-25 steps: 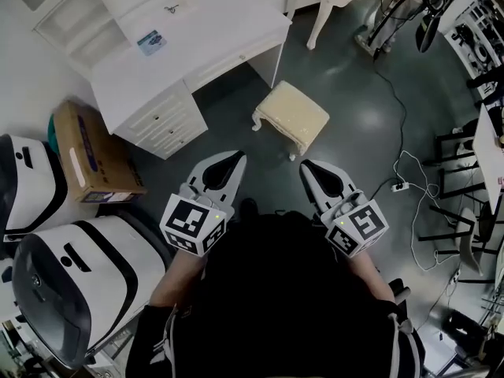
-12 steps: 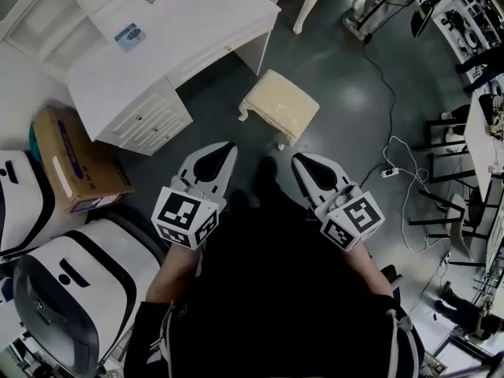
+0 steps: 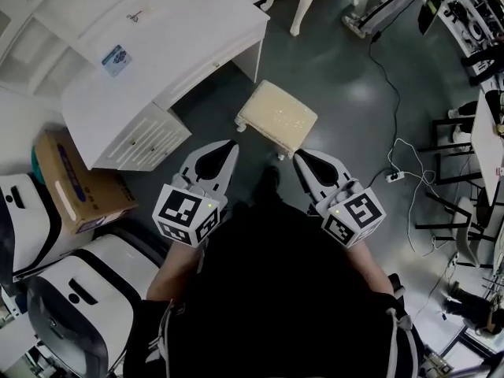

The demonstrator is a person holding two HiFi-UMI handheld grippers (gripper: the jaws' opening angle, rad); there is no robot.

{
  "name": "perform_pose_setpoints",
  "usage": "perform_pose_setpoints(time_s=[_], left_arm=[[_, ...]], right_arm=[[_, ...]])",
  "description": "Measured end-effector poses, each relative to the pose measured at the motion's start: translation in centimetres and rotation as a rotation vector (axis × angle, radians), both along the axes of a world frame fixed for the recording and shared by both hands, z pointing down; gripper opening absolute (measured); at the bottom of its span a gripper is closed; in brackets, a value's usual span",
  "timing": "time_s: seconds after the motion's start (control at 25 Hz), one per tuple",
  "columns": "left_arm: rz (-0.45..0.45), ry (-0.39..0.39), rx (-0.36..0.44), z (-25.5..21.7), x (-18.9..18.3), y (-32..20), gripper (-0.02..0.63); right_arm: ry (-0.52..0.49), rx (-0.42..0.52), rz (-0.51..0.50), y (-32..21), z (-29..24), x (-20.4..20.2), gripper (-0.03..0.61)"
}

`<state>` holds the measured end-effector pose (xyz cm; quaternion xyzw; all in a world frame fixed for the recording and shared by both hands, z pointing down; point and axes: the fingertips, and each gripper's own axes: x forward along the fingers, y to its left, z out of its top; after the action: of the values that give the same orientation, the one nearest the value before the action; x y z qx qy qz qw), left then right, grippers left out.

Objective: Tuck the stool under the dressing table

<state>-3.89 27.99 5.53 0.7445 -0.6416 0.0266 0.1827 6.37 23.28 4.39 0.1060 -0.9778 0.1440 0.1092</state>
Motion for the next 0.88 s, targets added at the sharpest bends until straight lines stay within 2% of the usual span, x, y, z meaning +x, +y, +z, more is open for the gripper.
perform_pose_setpoints(time_s=[0.4,0.64,0.88], left_arm=[[0.054,-0.018,-0.038,-0.6,1.6,-11.6,0.006],[0.055,-0.019,-0.079,0.8,1.1,-15.6,0.006],[0.122,-0.011,-0.126,2.5,0.3,-17.9,0.006]], right_arm=[[-0.026,-0.038,0.032,-10.7,0.3,1.4,0.020],[0.007,-0.066,0.082,-14.9,2.4,2.7,0.020],[0.011,-0.104,0.147,-16.4,3.6,2.4,0.020]])
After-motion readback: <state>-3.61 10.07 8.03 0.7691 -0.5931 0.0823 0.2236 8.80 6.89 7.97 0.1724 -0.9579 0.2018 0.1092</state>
